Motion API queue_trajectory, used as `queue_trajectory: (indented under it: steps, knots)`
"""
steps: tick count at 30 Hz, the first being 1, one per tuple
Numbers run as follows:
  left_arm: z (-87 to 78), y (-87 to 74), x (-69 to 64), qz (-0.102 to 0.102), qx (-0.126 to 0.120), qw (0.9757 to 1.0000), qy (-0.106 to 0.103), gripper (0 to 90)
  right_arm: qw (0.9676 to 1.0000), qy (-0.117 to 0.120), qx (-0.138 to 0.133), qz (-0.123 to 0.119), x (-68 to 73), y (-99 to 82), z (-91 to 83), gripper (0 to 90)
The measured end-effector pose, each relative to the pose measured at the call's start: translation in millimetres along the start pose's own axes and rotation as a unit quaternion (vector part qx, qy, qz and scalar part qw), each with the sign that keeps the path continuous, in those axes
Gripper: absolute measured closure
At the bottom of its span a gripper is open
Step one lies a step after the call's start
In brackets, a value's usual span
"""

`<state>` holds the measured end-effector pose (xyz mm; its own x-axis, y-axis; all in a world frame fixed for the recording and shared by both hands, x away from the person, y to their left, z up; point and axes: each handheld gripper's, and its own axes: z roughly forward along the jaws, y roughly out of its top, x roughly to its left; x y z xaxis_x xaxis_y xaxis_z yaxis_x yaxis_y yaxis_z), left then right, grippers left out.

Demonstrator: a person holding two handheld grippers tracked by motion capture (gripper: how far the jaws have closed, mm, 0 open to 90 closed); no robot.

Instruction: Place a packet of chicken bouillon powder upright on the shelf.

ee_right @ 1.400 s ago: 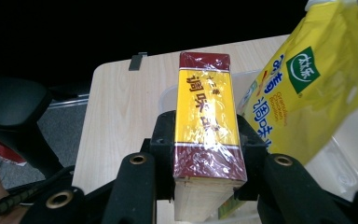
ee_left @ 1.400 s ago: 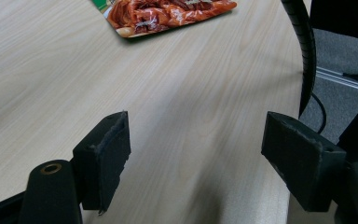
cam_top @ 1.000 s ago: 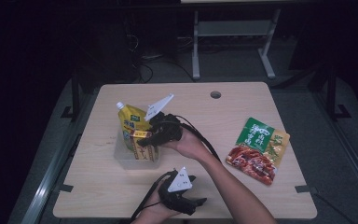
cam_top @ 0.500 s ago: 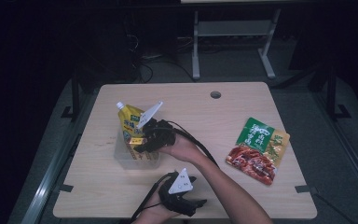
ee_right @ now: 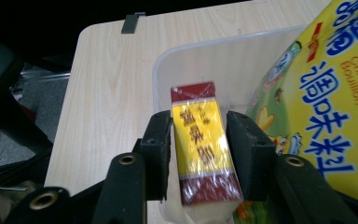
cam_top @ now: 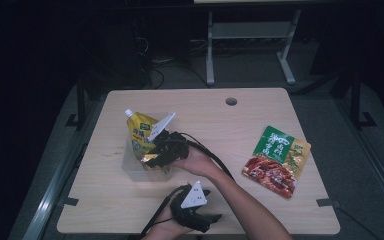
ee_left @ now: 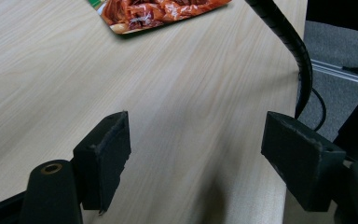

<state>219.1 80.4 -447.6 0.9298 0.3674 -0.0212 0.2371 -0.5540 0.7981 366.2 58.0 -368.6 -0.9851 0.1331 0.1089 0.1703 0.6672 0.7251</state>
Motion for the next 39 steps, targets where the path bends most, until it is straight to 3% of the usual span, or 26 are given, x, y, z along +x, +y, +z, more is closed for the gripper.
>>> queue_trajectory:
  steps: [8,19,28,39]
  knots:
    - [0.8,0.4,0.7,0.009,0.003,1.0,0.0,23.3,0.9998,-0.011,-0.014,0.003,-0.5,-4.3,-11.7,54.6]
    - [3.2,-0.6,-1.0,-0.005,0.002,1.0,-0.004,21.9,0.9992,-0.012,-0.034,0.02,2.0,-16.0,-31.9,49.3]
    - [3.0,-0.7,0.3,0.001,0.01,0.9999,0.0,21.9,0.9982,-0.016,-0.045,0.038,1.0,-27.5,-47.7,47.7]
    - [3.9,-1.1,0.4,-0.006,0.01,0.9999,0.002,21.4,0.9965,-0.024,-0.053,0.06,-2.7,-41.5,-68.7,46.6]
